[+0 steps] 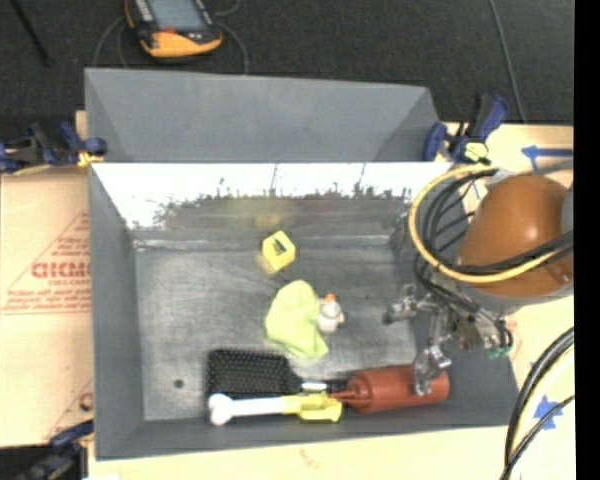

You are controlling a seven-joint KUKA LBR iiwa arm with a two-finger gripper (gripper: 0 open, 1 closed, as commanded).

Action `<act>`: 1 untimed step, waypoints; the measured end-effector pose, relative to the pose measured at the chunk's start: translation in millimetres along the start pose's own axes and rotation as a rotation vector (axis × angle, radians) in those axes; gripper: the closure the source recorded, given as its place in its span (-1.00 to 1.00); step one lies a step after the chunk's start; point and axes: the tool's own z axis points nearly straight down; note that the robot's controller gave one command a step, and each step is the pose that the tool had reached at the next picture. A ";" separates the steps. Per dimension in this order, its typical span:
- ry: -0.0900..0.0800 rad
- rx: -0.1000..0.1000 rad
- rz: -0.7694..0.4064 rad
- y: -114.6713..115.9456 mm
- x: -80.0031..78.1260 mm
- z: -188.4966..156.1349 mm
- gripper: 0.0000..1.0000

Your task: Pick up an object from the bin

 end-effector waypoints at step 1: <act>-0.002 0.003 -0.041 16.9 8.2 61.8 1.00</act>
Offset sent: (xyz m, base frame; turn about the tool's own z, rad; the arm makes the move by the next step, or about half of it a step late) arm 0.0000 0.0000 0.0000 0.0000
